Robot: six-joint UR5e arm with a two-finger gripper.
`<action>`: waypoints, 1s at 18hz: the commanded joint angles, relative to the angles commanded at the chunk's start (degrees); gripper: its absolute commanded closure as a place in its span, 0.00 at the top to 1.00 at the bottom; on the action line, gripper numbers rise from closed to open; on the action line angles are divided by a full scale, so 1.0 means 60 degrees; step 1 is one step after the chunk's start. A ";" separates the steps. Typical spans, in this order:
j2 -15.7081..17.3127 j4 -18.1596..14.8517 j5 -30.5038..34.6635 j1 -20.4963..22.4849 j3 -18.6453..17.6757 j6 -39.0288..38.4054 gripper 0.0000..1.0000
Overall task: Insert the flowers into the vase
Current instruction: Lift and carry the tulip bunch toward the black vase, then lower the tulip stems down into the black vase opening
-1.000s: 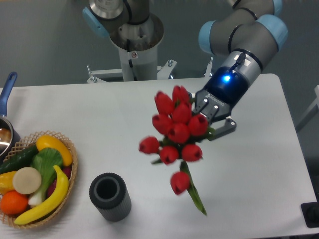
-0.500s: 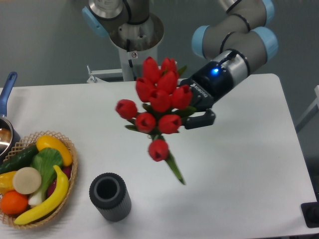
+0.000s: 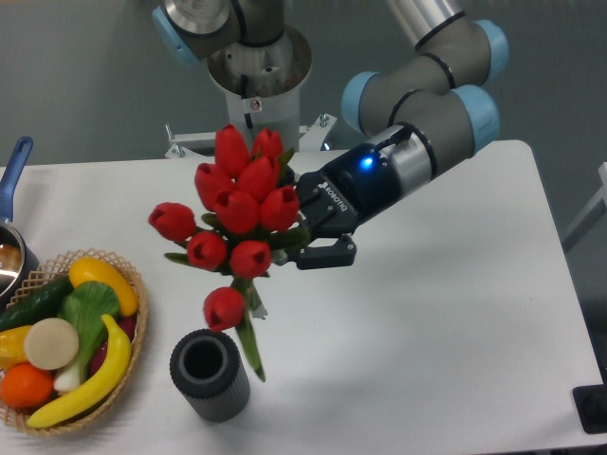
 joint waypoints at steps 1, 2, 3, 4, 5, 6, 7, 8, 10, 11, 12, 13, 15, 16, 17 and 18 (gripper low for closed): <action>-0.0044 0.0000 -0.0015 -0.0044 0.0044 0.0000 0.31; -0.0102 0.0000 -0.0015 -0.0103 0.0131 0.0000 0.31; -0.0161 0.0000 -0.0015 -0.0190 0.0219 0.0000 0.31; -0.0263 0.0000 -0.0015 -0.0249 0.0292 0.0000 0.31; -0.0322 0.0000 -0.0015 -0.0279 0.0380 0.0000 0.31; -0.0409 0.0000 -0.0015 -0.0366 0.0453 0.0000 0.31; -0.0483 0.0000 -0.0015 -0.0439 0.0556 0.0000 0.31; -0.0571 0.0000 -0.0015 -0.0469 0.0629 0.0000 0.31; -0.0703 0.0000 -0.0015 -0.0586 0.0805 0.0000 0.31; -0.0761 0.0000 -0.0015 -0.0630 0.0893 0.0000 0.31; -0.0834 0.0000 -0.0015 -0.0645 0.0937 0.0000 0.31; -0.0908 0.0000 -0.0015 -0.0645 0.0996 0.0000 0.31; -0.1054 -0.0015 -0.0015 -0.0733 0.1171 0.0015 0.31; -0.1156 -0.0015 -0.0015 -0.0748 0.1259 0.0015 0.31; -0.1215 -0.0015 -0.0015 -0.0791 0.1303 0.0015 0.31; -0.1245 -0.0015 -0.0015 -0.0835 0.1304 0.0015 0.31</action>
